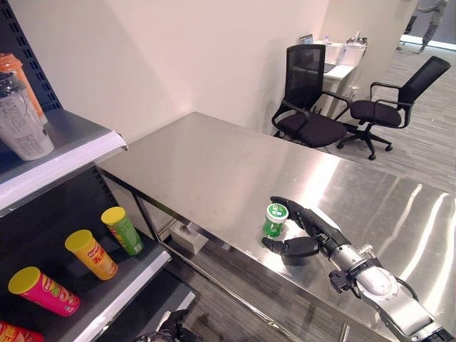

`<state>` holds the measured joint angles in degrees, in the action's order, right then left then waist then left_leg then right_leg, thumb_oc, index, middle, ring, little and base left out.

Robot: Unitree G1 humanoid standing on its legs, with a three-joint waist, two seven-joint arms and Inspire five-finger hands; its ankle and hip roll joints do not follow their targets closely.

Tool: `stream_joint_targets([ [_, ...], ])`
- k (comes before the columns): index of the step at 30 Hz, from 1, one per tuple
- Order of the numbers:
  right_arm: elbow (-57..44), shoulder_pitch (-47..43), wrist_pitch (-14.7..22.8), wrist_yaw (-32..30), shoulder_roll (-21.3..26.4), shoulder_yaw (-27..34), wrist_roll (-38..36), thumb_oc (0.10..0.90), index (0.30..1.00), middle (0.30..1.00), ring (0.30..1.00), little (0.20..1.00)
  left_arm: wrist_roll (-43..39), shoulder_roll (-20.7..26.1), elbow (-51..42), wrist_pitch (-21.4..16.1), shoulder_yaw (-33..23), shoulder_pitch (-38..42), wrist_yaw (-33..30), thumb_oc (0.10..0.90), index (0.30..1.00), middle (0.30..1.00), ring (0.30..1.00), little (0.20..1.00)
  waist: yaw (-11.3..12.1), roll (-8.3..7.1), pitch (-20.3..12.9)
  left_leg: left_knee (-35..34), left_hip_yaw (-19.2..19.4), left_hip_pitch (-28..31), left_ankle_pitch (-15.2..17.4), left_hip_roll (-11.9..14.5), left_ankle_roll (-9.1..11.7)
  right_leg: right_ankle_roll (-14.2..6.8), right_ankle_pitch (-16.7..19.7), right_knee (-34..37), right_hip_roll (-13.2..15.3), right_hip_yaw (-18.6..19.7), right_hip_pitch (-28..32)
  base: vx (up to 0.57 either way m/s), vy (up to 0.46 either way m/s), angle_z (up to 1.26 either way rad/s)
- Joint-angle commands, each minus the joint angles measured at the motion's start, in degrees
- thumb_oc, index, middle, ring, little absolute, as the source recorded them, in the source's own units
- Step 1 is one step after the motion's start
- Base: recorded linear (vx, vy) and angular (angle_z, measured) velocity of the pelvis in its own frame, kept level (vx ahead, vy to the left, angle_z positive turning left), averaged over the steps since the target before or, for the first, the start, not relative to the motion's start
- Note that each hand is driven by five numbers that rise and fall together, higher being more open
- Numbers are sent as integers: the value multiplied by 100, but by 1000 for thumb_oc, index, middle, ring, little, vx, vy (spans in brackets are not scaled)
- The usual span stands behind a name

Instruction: Put the goods on the table back onto the shelves and tidy them up.

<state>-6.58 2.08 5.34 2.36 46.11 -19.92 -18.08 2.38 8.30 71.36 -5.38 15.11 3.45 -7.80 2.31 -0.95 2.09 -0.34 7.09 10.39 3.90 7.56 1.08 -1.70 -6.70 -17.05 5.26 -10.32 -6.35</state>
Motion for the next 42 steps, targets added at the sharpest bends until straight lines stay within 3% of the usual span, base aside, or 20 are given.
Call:
stream_joint_targets([
  [1,-99,-827,418,-94,-381,63,-49,800,900,900,900,900,102,254,273,-148,86,-86,43,800,900,900,900,900,133,-611,-118,-466,4,-145,-501,-382,170,-312,891,2054,265,-78,1820,14,6,5],
  [16,312,-1028,317,-63,-613,-159,-37,800,900,900,900,900,62,295,276,-127,3,-144,26,800,900,900,900,900,243,-636,-137,-466,-33,-151,-477,-418,173,-322,866,2025,289,-161,1842,13,3,1],
  [17,328,-1038,312,-67,-616,-162,-31,775,862,862,862,862,61,293,275,-124,-1,-142,25,800,900,900,900,900,245,-634,-136,-466,-33,-152,-475,-421,172,-324,867,2026,291,-161,1841,0,0,0],
  [19,349,-1032,299,-60,-648,-162,-8,568,552,552,552,552,54,294,280,-124,-17,-153,19,800,900,900,900,900,253,-635,-136,-466,-32,-153,-470,-423,172,-325,864,2023,294,-161,1840,15,4,0],
  [20,391,-1038,296,-63,-690,-162,30,408,312,312,312,312,48,303,281,-124,-30,-152,16,800,900,900,900,900,262,-631,-131,-466,-31,-157,-469,-424,171,-326,862,2026,298,-160,1843,33,10,0],
  [37,376,-949,338,-215,-854,118,513,400,300,300,300,300,70,382,167,-149,-67,-114,-70,800,900,900,900,900,255,-594,-112,-466,-28,-131,-438,-463,145,-327,858,2029,328,-130,1856,2,1,0],
  [42,-131,-948,429,-379,-783,360,723,400,300,300,300,300,65,390,139,-160,-91,-101,-93,800,900,900,900,900,203,-567,-89,-466,-20,-123,-437,-462,135,-319,848,2009,327,-90,1838,0,0,0],
])
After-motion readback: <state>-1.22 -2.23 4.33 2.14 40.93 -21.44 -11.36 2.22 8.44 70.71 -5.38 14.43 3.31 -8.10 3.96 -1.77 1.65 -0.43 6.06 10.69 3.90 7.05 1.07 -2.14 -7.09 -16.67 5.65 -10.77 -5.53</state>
